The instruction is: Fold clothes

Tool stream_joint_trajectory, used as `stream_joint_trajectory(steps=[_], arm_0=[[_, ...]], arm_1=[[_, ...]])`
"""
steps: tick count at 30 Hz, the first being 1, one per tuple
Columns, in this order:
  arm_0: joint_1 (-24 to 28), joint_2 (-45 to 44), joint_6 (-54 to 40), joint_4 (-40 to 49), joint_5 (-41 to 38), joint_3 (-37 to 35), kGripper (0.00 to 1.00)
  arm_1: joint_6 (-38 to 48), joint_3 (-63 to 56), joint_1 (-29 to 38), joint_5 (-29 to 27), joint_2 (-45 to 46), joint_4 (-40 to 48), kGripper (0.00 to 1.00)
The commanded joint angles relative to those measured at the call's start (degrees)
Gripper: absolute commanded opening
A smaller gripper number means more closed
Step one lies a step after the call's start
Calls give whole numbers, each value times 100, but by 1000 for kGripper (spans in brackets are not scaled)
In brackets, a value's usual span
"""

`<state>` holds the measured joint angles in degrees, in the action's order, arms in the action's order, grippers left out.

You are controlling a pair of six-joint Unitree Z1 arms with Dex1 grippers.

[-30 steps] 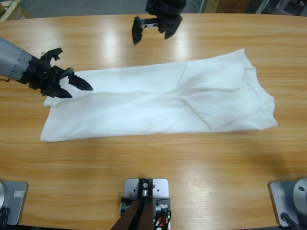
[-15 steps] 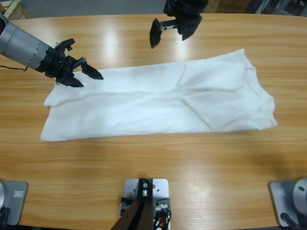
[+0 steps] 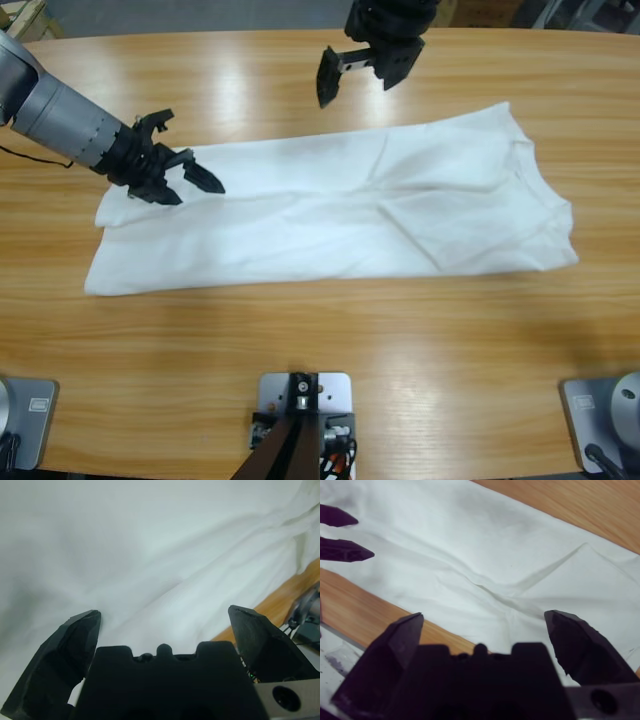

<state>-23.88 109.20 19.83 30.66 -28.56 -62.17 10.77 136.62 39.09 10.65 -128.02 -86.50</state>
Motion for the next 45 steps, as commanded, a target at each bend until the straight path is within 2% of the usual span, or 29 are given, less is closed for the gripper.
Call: stream_joint_trajectory(steps=[1, 11, 17, 20, 23, 26, 33, 38, 45], arm_0=[[-64, -48, -75, -95, -88, 374, 1000], [-55, 126, -137, -178, -62, 455, 1000], [259, -1134, -128, -166, -122, 648, 1000], [507, -1635, -135, -174, -248, 919, 1000], [748, -2249, -63, -280, -264, 1408, 1000], [1056, -2461, -19, -440, -287, 1835, 1000], [1914, -2217, 366, -1466, -902, 2679, 1000], [2437, -1637, 306, -1749, -1231, 2659, 1000], [2697, -957, 659, -1598, -983, 2447, 1000]], arm_1=[[-75, -189, -60, -98, 135, -552, 1000], [-76, -294, -60, -176, 292, -552, 1000], [-222, -415, -68, -132, 582, -497, 1000], [-224, -586, -230, 99, 782, -390, 1000], [-219, -1280, -411, 352, 1178, 58, 1000], [-115, -2368, -613, 600, 1728, 761, 1000], [10, -4124, -851, 832, 2547, 1612, 1000], [15, -4768, -1025, 877, 2941, 1786, 1000], [55, -5019, -1079, 946, 3082, 1909, 1000]])
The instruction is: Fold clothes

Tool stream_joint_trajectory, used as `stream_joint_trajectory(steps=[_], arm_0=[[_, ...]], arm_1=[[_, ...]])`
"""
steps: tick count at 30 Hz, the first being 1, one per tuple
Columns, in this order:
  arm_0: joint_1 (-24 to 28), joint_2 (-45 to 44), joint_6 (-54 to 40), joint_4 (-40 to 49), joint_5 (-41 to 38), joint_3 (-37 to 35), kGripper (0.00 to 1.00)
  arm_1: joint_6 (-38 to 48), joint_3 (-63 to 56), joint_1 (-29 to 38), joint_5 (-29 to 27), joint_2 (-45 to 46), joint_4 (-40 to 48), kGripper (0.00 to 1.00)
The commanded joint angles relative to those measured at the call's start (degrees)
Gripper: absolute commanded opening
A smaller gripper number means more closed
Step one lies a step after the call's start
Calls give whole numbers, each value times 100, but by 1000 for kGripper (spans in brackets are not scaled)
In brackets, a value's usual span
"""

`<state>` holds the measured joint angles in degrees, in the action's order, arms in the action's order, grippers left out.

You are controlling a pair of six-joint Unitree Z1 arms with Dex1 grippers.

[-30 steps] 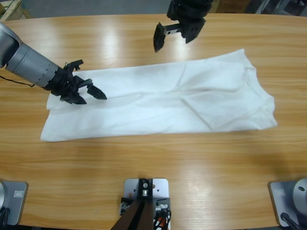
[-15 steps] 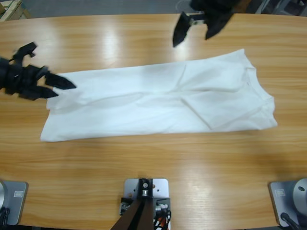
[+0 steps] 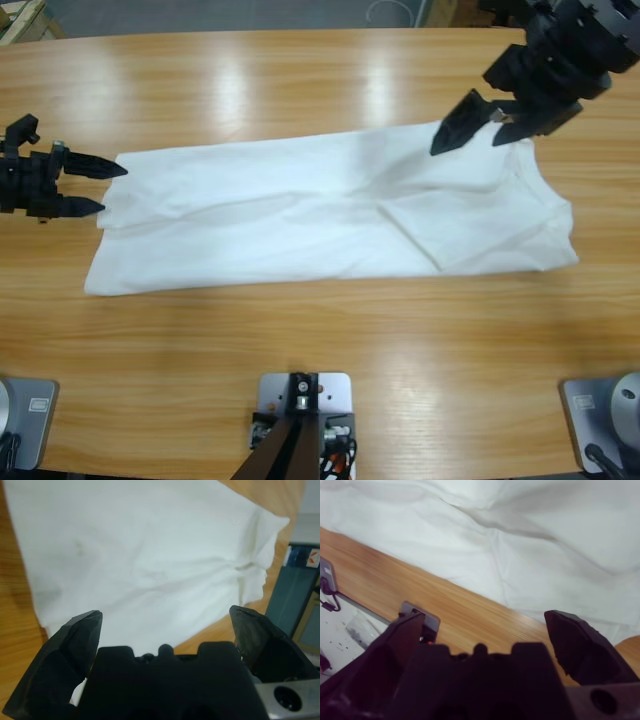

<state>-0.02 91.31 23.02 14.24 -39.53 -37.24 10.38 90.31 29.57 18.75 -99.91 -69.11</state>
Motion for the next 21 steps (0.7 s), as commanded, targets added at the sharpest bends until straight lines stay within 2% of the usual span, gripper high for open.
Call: stream_joint_trajectory(steps=[1, 3, 6, 8, 13, 21], arm_0=[[311, 814, 390, 89, 245, -50, 1000], [255, 598, 520, 144, 686, -24, 1000], [-123, 44, 564, 172, 1300, -71, 1000], [-188, -70, 588, 182, 1486, -119, 1000], [-473, 312, 502, 692, 1565, -613, 1000], [-437, 981, 544, 694, 1158, -599, 1000]], arm_1=[[103, -383, -127, 143, 275, 170, 1000], [105, -420, -127, 146, 279, 170, 1000], [105, -513, -127, 146, 272, 221, 1000], [105, -548, -136, 160, 267, 259, 1000], [105, -499, -164, 241, 212, 310, 1000], [12, -539, -359, 336, 173, 310, 1000]])
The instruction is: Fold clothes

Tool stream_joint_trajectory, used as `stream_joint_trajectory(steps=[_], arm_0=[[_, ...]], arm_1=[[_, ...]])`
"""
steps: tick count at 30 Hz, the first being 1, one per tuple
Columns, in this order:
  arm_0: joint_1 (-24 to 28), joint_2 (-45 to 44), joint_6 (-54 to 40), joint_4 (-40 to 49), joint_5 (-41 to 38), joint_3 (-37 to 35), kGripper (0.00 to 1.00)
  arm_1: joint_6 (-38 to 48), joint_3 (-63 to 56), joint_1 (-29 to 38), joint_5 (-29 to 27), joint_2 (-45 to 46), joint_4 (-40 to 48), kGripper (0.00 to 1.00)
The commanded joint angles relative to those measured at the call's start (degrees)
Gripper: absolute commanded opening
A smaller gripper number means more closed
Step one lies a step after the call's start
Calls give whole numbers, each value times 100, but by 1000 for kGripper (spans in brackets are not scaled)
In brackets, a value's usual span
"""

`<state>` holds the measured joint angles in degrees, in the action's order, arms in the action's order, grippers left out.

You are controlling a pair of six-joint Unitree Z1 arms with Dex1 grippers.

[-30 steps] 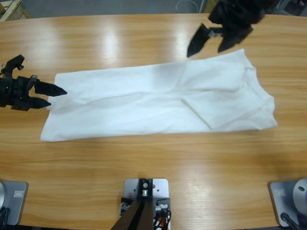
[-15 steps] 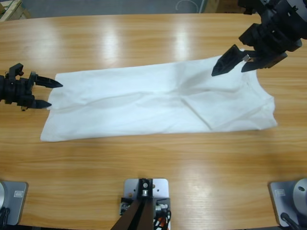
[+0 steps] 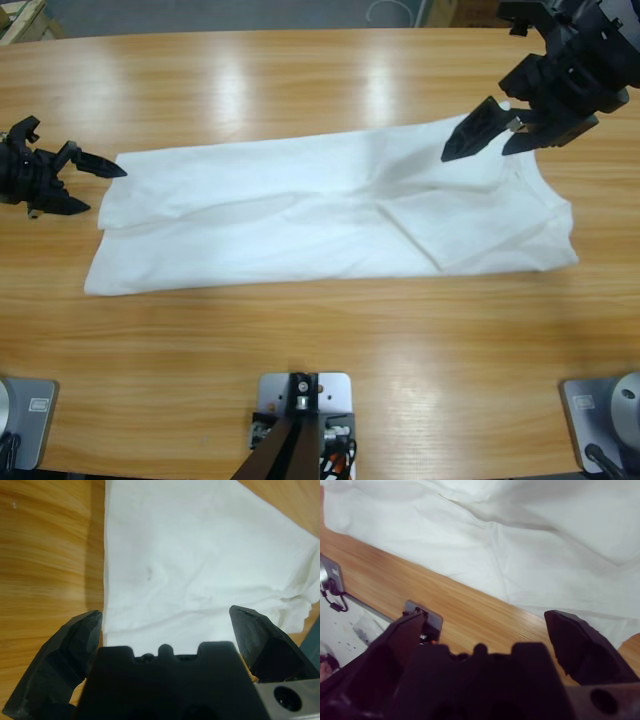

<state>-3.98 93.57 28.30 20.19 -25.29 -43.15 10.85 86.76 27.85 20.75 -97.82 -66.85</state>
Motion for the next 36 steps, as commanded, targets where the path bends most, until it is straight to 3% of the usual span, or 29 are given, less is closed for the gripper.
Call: stream_joint_trajectory(steps=[1, 16, 29, 36], arm_0=[[-41, 795, 21, 96, -250, -11, 1000], [1, 1166, 0, 90, -269, -106, 1000], [-586, 1507, -79, -10, -609, -45, 1000], [-577, 1420, -92, -8, -587, -40, 997]], arm_1=[[-45, -202, -198, 138, -35, 86, 1000], [-206, -308, -368, 149, -26, 76, 1000], [-215, -371, -439, 140, 32, 85, 1000], [-215, -409, -448, 140, 62, 92, 1000]])
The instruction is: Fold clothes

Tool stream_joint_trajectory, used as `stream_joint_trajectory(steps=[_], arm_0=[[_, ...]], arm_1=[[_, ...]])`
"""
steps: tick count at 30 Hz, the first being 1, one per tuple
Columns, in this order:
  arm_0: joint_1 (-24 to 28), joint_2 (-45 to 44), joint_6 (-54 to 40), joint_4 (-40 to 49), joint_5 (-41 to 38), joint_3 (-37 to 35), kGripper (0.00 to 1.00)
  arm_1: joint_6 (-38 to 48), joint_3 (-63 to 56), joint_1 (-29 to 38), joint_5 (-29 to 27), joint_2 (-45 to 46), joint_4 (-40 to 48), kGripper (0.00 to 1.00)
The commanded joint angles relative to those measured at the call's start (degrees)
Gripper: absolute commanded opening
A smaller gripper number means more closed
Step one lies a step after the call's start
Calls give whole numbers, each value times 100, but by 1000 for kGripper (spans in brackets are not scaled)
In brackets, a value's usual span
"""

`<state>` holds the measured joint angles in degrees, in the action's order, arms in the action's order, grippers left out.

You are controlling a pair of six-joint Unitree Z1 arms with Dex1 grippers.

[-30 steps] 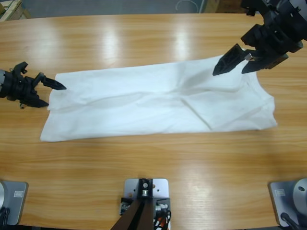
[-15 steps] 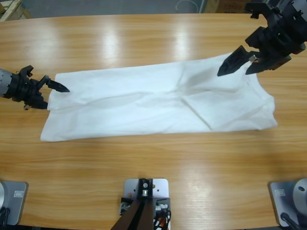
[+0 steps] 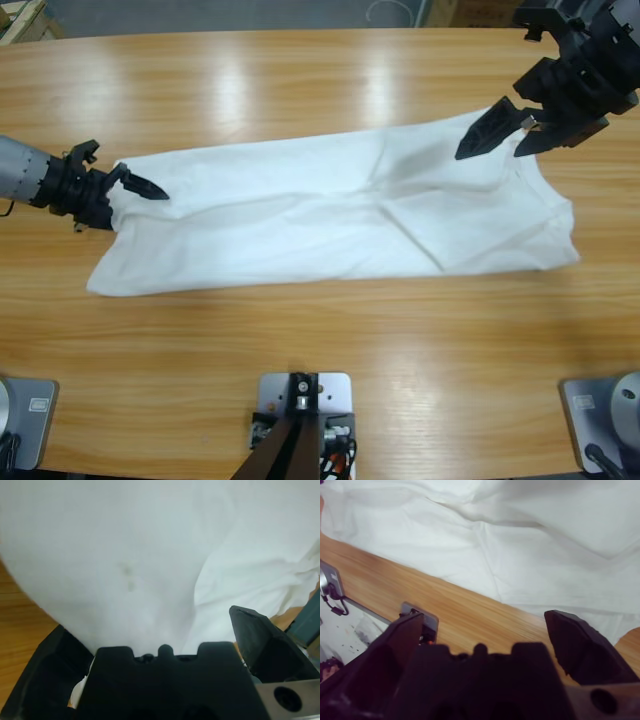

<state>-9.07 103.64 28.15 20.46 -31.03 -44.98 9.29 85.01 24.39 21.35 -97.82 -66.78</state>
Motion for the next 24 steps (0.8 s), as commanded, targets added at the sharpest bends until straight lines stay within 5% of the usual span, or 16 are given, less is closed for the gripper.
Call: stream_joint_trajectory(steps=[1, 3, 6, 9, 15, 16, 24], arm_0=[[-67, 378, -81, -33, 2, 158, 992], [-55, 227, -81, -33, 58, 198, 945], [45, 25, -90, -33, 85, 209, 671], [327, -155, -129, -12, 74, 214, 531], [840, -244, -108, -8, 81, 190, 582], [838, -223, -108, -13, 88, 181, 664], [676, 104, -111, -1, 113, 63, 669]], arm_1=[[-59, -248, -102, 80, 70, 87, 1000], [-59, -274, -107, 80, 106, 87, 1000], [-59, -309, -110, 80, 111, 99, 1000], [-59, -311, -110, 80, 106, 113, 1000], [-59, -348, -110, 90, 143, 150, 1000], [-59, -371, -110, 89, 162, 148, 1000], [-51, -506, -128, 89, 241, 166, 1000]])
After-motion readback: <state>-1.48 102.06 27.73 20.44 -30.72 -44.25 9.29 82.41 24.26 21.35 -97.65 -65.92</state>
